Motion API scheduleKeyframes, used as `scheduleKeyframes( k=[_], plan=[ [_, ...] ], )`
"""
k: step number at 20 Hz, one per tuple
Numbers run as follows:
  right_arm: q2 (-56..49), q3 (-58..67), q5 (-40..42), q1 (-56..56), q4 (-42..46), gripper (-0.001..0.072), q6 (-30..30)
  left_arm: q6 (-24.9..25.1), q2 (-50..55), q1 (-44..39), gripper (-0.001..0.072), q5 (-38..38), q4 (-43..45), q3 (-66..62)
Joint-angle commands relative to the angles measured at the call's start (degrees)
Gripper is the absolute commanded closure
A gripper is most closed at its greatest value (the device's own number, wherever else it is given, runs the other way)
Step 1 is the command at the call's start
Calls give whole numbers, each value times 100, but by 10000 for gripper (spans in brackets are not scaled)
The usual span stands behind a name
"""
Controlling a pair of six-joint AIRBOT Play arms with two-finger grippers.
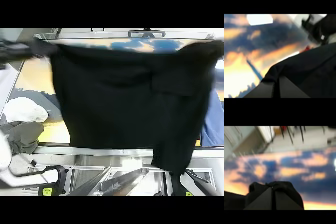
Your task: Fold the shirts.
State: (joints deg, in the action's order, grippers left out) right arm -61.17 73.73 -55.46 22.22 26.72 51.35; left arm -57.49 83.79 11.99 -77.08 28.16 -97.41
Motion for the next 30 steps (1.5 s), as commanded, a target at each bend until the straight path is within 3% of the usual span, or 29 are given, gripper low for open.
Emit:
scheduleKeyframes(
  k=[1,6,9,10,11,12,13,18,20,25,30],
  plan=[
    [-1558,-772,1246,-844,866,687,111,33,1873,-614,685,37,1106,-295],
    [-3707,-518,2503,-1285,570,686,92,-310,4133,-518,696,-83,1130,-1853],
    [-4103,-55,2518,-1300,542,685,92,-411,4402,-396,682,168,1095,-2282],
    [-4094,79,2468,-1276,542,596,92,-409,4323,-358,539,306,1082,-2212],
    [-4057,214,2356,-1231,555,381,94,-411,4175,-297,349,402,1084,-2072],
    [-3987,354,2118,-1150,588,333,94,-411,3980,-210,188,396,1086,-1926],
    [-3871,494,1733,-1008,675,334,101,-420,3792,-103,-13,273,1093,-1864],
    [-2872,592,-619,157,1386,337,916,-1438,2767,688,-5,-1392,1862,-1840],
    [-2459,190,-1377,507,1786,343,1062,-1655,2345,876,-4,-1989,2081,-1222],
    [-1510,-1698,-1220,1158,2218,342,997,-1456,905,966,-4,-1384,2170,2245],
    [-1432,-2149,-1198,1342,2199,343,994,-1338,162,955,13,-651,2732,4612]
  ],
)
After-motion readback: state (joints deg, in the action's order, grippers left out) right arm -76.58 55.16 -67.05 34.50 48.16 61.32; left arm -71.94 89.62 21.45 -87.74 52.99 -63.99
